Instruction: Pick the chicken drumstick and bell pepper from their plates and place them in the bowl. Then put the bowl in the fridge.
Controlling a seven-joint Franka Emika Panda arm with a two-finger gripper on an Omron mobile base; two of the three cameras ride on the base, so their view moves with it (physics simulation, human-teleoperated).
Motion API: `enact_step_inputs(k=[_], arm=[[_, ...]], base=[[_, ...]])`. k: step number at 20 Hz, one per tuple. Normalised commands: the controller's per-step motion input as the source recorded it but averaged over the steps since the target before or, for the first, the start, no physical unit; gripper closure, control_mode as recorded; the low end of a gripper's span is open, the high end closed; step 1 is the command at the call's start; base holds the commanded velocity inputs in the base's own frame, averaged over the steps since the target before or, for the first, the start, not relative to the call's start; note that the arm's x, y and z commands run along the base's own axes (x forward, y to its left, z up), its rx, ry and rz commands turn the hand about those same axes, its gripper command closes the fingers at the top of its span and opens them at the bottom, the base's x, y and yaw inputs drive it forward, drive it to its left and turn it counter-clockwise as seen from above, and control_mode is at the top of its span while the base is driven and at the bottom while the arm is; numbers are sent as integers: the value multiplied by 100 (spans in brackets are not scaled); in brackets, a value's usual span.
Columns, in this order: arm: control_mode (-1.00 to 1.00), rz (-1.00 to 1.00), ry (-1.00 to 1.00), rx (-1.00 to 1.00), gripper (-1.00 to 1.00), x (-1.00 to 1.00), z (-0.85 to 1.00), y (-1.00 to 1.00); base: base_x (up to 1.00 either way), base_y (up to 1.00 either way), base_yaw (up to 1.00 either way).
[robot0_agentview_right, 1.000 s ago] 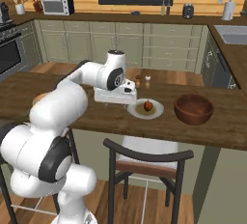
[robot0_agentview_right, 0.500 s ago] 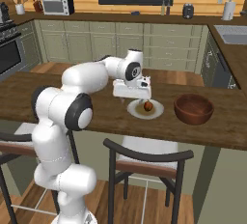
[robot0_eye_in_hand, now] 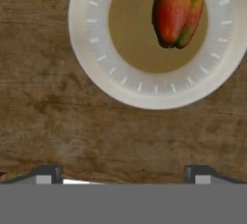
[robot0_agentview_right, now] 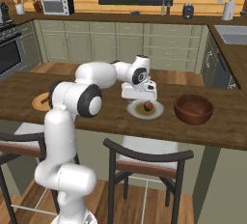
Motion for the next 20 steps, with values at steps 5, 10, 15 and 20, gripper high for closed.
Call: enact_step_inputs(k=[5, 10, 15, 20], arm=[[-100, 0, -1, -1, -100, 31, -28, -17], [-100, 0, 0, 0, -100, 46, -24, -10], [-100, 0, 0, 0, -100, 37, -25, -9], [-100, 0, 0, 0, -100, 26, -29, -6]], base=[[0, 0, 0], [0, 0, 0], [0, 0, 0], [0, 0, 0]])
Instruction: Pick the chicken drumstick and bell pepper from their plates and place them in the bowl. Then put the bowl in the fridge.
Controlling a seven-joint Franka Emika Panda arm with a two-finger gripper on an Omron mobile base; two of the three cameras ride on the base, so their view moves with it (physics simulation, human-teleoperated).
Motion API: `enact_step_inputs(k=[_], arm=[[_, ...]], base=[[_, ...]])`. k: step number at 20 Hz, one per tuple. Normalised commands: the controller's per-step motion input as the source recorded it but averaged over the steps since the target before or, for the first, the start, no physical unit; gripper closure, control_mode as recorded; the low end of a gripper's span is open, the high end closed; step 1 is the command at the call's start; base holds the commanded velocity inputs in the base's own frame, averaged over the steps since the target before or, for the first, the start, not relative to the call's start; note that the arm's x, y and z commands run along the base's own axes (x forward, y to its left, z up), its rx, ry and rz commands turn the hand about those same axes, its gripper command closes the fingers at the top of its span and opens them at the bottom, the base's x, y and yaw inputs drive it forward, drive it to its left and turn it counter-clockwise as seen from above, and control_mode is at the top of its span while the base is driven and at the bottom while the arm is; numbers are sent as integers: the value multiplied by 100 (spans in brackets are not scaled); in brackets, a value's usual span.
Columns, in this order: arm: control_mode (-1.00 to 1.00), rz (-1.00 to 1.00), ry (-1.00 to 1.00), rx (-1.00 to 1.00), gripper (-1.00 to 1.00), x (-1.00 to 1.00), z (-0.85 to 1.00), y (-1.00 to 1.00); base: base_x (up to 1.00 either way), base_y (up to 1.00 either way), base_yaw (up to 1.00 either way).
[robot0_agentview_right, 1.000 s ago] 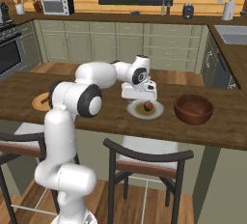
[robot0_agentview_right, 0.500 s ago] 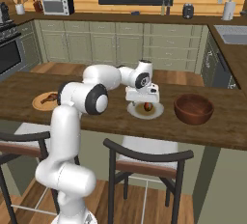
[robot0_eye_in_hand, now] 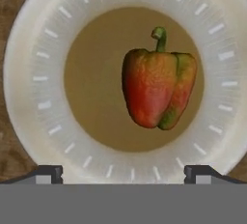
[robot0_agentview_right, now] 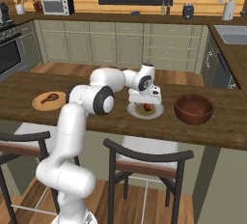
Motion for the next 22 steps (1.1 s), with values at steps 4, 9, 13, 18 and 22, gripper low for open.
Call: enact_step_inputs(k=[4, 9, 13, 18, 22], arm=[[-100, 0, -2, 0, -100, 40, -26, -13], [-100, 0, -1, 0, -100, 26, -17, -19], [-100, 0, 0, 0, -100, 37, -17, -1], [-100, 0, 0, 0, 100, 12, -30, 6], [-100, 0, 0, 0, 100, -37, -27, 30]], base=[[0, 0, 0], [0, 0, 0], [0, 0, 0], [0, 0, 0], [0, 0, 0]])
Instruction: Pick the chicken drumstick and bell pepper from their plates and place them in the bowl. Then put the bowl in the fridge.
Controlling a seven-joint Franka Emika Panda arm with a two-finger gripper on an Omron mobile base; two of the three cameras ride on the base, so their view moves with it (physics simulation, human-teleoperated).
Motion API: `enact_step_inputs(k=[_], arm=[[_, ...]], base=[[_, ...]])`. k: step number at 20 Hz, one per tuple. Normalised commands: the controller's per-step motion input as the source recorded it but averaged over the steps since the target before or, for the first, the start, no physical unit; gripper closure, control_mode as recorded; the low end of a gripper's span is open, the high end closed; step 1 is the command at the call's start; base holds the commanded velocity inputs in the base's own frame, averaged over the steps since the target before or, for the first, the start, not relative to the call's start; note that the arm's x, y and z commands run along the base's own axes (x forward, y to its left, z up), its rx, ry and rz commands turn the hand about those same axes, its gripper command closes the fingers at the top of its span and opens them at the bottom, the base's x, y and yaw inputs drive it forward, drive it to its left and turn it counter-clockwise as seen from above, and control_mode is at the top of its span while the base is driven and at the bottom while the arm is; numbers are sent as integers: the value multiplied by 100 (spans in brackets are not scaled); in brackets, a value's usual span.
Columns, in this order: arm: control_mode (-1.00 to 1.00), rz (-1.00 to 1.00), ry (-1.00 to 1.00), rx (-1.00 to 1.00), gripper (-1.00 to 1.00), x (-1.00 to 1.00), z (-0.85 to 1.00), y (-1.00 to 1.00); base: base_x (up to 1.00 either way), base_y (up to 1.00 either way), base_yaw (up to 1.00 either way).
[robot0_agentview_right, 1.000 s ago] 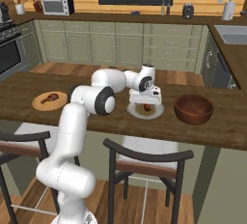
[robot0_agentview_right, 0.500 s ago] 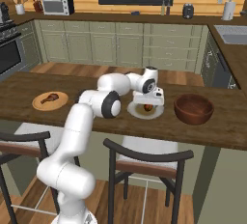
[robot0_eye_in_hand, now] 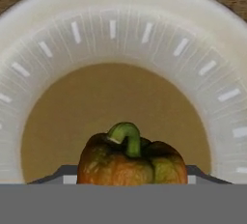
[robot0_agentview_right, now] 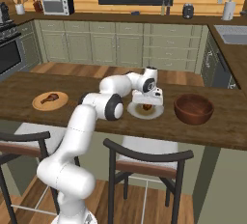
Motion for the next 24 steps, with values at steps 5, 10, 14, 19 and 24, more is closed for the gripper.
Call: enact_step_inputs(k=[5, 10, 14, 19, 24], arm=[[-100, -3, -5, 0, 100, -89, 2, 50], [-100, -9, -16, 0, 100, -98, 89, 2], [-100, -10, -19, -6, 100, -96, 80, -12], [-100, -15, -16, -11, 100, -68, 84, -19], [-100, -18, -5, -13, 100, -52, 78, -21]], base=[[0, 0, 0], [0, 0, 0], [0, 0, 0], [0, 0, 0], [0, 0, 0]])
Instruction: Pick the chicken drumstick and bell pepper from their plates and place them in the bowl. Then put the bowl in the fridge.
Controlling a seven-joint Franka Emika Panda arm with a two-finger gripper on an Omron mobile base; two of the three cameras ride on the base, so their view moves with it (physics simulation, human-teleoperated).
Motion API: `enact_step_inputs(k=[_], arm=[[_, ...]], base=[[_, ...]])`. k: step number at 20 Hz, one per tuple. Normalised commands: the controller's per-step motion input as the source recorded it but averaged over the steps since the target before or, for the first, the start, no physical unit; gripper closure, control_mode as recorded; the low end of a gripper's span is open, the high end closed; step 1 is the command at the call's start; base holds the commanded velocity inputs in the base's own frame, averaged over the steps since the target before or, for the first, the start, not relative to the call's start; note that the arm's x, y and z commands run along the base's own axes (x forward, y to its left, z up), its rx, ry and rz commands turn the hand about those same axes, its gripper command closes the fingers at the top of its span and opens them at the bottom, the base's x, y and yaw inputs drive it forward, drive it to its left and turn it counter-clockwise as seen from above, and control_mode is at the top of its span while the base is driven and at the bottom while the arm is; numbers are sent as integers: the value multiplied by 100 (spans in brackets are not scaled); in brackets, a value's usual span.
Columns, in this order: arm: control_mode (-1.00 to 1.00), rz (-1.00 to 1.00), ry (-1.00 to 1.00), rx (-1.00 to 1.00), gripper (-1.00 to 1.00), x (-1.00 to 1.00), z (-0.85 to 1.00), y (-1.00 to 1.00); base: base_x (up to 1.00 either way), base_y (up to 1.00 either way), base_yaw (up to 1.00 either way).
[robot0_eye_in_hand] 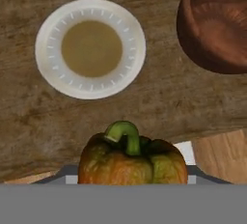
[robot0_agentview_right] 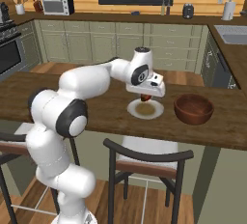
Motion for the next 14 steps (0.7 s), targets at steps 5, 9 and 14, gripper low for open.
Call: enact_step_inputs(k=[5, 9, 14], arm=[[-100, -17, 3, -11, 100, -16, 37, -61], [-100, -15, 12, 0, 100, 1, 5, -89], [-100, -11, 8, 2, 100, 2, 12, -82]], base=[[0, 0, 0], [0, 0, 0], [0, 0, 0]])
